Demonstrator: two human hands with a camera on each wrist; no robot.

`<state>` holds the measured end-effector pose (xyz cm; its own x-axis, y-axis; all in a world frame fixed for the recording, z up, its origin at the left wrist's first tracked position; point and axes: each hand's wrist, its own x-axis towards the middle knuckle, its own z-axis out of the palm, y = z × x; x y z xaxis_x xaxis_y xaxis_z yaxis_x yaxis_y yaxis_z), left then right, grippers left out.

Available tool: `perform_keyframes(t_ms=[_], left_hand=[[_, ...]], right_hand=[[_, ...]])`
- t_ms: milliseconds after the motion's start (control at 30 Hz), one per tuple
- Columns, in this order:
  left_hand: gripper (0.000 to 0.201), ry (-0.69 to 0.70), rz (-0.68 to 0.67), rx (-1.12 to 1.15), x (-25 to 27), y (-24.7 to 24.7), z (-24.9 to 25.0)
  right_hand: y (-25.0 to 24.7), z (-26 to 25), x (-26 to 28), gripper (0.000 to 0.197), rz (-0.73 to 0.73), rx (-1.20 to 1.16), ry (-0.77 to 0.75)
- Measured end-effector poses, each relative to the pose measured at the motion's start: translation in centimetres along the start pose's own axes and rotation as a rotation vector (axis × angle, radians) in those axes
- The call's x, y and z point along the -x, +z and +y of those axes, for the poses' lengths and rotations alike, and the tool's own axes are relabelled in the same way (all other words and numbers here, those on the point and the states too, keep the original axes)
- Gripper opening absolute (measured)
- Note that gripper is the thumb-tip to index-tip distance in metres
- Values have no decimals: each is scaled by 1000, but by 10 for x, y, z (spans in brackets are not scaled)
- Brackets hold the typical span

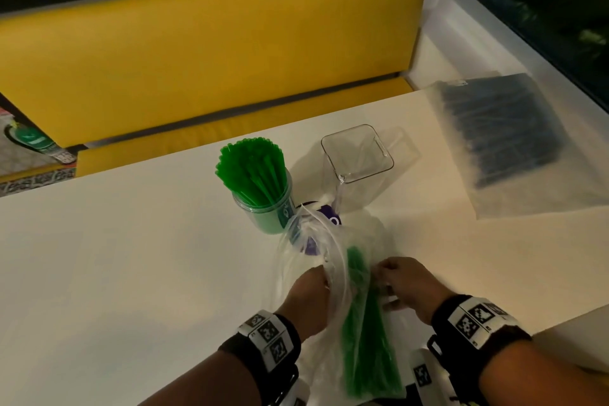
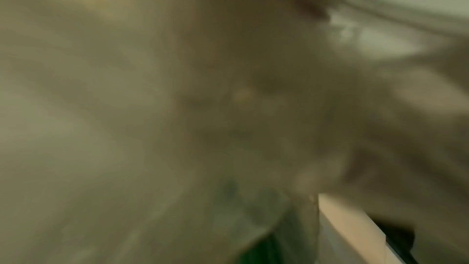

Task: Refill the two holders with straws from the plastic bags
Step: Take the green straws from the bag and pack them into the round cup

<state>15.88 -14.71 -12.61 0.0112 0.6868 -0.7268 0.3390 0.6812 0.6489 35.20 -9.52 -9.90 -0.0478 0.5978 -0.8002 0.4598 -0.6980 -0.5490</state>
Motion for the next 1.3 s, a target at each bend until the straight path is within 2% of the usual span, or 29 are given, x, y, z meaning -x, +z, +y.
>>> perform_keyframes(t_ms=[33, 67, 100, 133, 167, 233, 267, 333, 367, 467, 567, 633, 700, 833, 867, 933, 1000, 1033, 1100, 1133, 1167, 1200, 1267, 1300], left_hand=[[11, -66, -11, 4, -7, 4, -4], [29, -111, -7, -89, -21, 7, -20], [41, -192, -64, -18, -38, 12, -33], [46, -205, -122, 90, -49, 19, -38], [46, -151, -190, 164, -48, 18, -40], [32, -14, -191, 357, -10, 15, -6], [22, -18, -198, 524, 2, 9, 10], [9, -74, -340, 767, 15, 12, 29], [15, -116, -347, 873, 19, 10, 34], [46, -94, -366, 887, 24, 9, 31], [39, -117, -307, 939, 21, 12, 31], [47, -119, -302, 1027, 24, 11, 36], [57, -107, -266, 1043, 22, 10, 35], [60, -123, -235, 1090, 20, 12, 39], [57, -123, -222, 1102, 21, 10, 39], [47, -99, -232, 1092, 19, 1, 35], [30, -25, -157, 964, 17, -8, 27], [24, 31, -126, 880, 16, -11, 25], [22, 122, -88, 688, 14, -14, 25], [25, 150, -72, 590, 11, -16, 26], [30, 183, -62, 483, 11, -18, 28], [33, 212, -47, 393, 12, -21, 30], [34, 254, -113, 379, 14, -27, 36], [34, 265, -150, 417, 15, -28, 39]], right_hand=[[-1, 0, 0, 11, -5, -11, 5], [-1, 1, -1, 9, -6, -17, 1], [-1, 1, -1, 9, -5, -22, -7], [-1, 2, -2, 12, -6, -36, -14], [0, 2, -2, 17, -11, -53, -16], [3, 1, -3, 29, -43, -64, -8], [5, -1, -2, 31, -72, -50, -9], [7, -4, -1, 29, -149, -4, -28], [8, -5, -1, 27, -183, 12, -37], [7, -9, 1, 20, -235, 38, -48], [6, -13, 1, 10, -212, 76, -89], [6, -16, 1, 4, -143, 60, -142], [5, -18, 3, 11, -116, 41, -188], [8, -22, 7, 19, -197, 199, -248], [8, -23, 7, 19, -174, 195, -266], [1, -23, 1, 12, -29, 113, -265], [-5, -20, -5, 11, 85, 94, -225], [-6, -15, -8, 16, 102, 152, -236], [-1, -10, -10, 43, 77, 263, -339], [3, -11, -9, 59, 48, 253, -411], [6, -14, -7, 66, -3, 193, -467], [9, -18, -5, 62, -63, 136, -489], [13, -26, 1, 29, -161, 124, -519], [14, -28, 4, 18, -186, 164, -544]])
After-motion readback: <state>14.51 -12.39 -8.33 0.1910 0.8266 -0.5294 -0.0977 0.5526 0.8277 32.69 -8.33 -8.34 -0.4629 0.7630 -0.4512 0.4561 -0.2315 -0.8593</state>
